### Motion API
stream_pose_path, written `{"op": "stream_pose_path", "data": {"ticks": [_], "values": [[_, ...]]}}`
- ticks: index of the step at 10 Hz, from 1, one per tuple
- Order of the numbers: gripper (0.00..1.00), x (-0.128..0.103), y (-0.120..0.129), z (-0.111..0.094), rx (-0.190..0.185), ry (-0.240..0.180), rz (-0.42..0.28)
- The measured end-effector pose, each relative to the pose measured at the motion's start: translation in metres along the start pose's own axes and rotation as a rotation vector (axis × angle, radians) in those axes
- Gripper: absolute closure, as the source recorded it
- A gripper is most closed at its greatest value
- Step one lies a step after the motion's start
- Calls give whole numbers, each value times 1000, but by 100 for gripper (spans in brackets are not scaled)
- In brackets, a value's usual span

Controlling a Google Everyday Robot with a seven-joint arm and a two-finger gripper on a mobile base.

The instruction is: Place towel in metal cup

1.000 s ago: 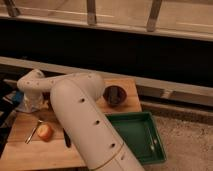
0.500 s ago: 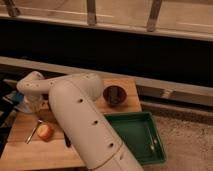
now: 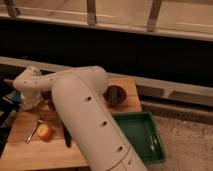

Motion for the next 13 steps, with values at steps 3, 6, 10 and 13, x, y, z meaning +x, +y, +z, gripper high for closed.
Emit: {"op": "stream_pose_path", "data": {"ticks": [3,6,10,13], "values": [[100,-14,9,-52,-73,-52,-45],[100,-3,-16,-96,-199,32,-86],[100,38,-68,-155,-173,142,-44],[100,86,-115,-194,-113,205,55]]}}
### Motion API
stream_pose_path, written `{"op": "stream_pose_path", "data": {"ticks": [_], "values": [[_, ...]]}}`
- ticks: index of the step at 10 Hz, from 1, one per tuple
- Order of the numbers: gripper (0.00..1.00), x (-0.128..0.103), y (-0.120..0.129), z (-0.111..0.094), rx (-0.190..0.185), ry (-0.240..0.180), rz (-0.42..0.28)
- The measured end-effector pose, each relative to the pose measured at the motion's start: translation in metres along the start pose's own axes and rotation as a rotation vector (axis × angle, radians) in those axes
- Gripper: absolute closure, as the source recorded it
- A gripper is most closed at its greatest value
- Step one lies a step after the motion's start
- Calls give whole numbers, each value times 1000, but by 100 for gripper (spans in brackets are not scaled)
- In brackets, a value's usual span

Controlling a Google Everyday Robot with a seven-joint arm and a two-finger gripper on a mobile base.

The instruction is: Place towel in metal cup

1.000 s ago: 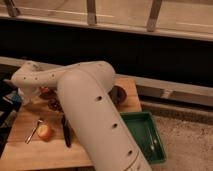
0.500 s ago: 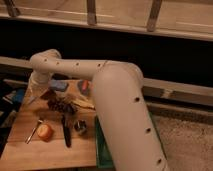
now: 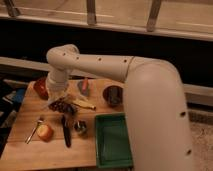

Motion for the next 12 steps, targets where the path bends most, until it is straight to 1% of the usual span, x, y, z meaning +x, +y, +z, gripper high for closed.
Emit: {"op": "stream_pose_path", "data": {"ticks": [1,3,4,5,11,12], "values": [[100,16,-13,-7,17,10,37],[100,53,-43,-26,60,27,140],[100,68,-57,-34,78,33,188],[100,78,-65,-39,91,38,220],[100,79,-65,-39,93,41,223],[100,79,-66,-37,100,48,231]]}}
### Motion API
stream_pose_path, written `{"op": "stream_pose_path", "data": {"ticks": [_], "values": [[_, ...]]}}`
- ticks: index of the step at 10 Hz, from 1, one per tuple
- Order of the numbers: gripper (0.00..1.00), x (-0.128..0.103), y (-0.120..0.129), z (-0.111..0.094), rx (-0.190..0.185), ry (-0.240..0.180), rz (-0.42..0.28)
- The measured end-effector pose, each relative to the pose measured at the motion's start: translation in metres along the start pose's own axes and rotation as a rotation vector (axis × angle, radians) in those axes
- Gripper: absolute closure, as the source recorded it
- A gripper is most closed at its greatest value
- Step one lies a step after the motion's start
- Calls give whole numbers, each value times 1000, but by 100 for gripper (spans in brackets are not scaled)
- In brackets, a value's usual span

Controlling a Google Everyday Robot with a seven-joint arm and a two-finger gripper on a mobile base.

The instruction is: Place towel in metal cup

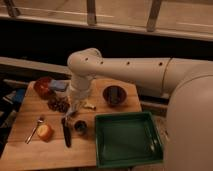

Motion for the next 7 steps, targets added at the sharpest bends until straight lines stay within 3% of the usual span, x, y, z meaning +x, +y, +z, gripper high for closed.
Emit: {"op": "stream_pose_path", "data": {"ticks": [2,7], "values": [[100,9,-16,6,2,7,46],[100,35,-59,30,-46,28,176]]}}
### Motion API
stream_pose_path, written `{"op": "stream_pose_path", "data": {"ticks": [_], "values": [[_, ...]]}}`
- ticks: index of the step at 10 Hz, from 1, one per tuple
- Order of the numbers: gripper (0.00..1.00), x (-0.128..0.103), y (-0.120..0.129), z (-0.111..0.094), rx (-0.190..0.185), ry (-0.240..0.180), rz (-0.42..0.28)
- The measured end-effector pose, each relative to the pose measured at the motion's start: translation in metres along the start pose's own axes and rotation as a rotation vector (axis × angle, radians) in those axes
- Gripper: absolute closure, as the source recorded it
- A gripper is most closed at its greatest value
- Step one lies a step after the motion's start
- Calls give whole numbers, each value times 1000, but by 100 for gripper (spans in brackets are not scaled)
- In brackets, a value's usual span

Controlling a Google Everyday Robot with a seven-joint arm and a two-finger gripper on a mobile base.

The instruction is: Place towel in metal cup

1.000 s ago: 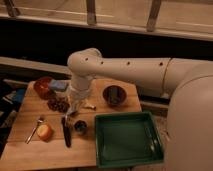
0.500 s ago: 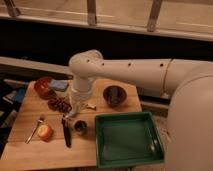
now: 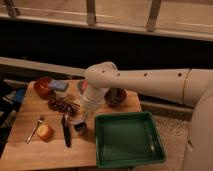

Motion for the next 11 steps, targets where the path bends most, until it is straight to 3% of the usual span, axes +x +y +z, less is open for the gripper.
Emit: {"op": "stream_pose_path", "data": {"ticks": [2,5,8,11], "values": [[94,-2,0,15,-19,22,5],[64,-13,10,37,-56,60,-11],[35,-15,17,52,-44,122,-29],[30,-10,19,58,-32,163,-54]]}}
